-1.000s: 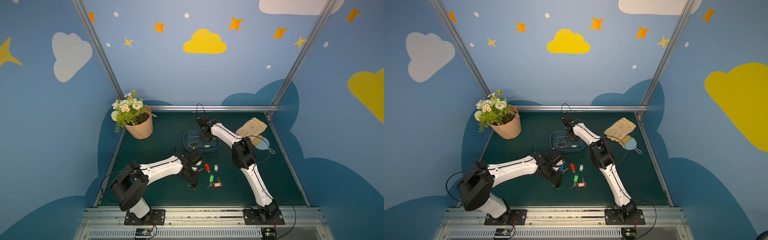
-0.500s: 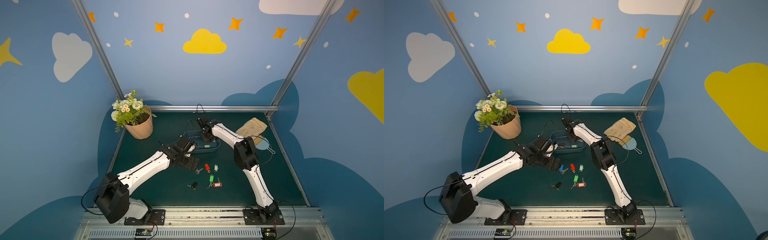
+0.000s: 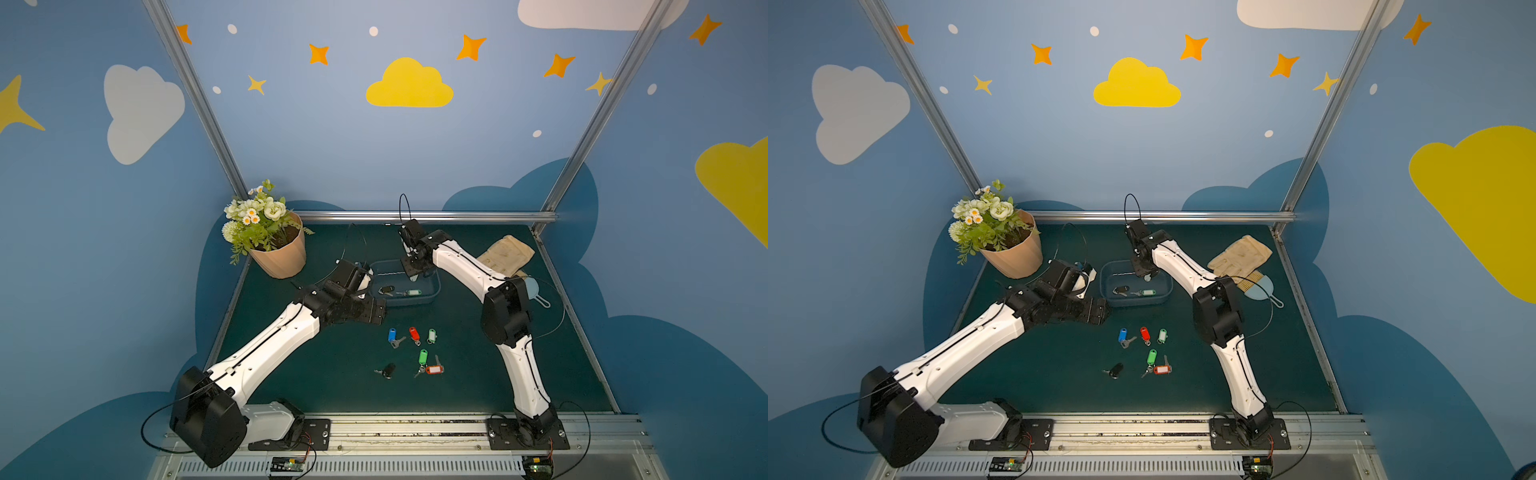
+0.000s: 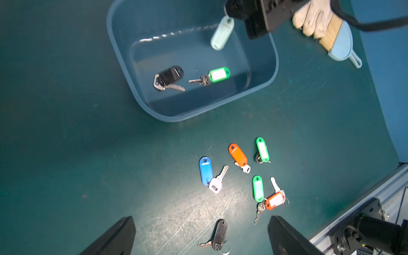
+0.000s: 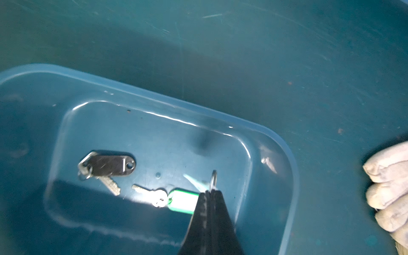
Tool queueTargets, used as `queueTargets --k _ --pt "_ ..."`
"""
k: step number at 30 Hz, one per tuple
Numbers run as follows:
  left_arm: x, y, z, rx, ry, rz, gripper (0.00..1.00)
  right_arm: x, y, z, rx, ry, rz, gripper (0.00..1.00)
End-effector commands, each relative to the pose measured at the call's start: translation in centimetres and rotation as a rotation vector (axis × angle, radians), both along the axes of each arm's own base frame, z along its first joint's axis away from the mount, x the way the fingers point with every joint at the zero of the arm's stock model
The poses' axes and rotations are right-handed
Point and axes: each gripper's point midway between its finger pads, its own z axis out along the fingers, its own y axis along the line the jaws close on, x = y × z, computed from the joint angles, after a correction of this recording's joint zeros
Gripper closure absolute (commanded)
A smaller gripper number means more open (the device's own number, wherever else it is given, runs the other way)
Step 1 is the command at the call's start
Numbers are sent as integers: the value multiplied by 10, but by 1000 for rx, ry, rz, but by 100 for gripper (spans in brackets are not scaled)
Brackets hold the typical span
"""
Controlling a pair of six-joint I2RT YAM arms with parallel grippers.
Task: Take the keys out of the storage box
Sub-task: Pick up the key from the storage box.
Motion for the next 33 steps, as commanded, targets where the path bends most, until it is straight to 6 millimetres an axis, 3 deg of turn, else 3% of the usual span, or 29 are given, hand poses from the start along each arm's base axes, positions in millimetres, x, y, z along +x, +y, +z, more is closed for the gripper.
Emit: queueTargets --k 1,7,17,25,29,33 --pt "21 -5 27 -99 -70 29 0 -8 2 28 55 -14 27 100" --pt "55 -5 52 -177 -115 125 0 -11 4 40 105 -13 34 100" --pt "58 6 46 -96 -122 122 0 -16 4 75 178 -45 57 100" --pt "85 -13 51 -113 -136 48 0 -34 3 116 307 -38 83 100" --pt "95 -27 50 -133 -126 -14 0 -56 11 125 391 20 170 100" --pt "106 -31 47 -153 -121 -29 0 -97 18 138 507 116 272 100"
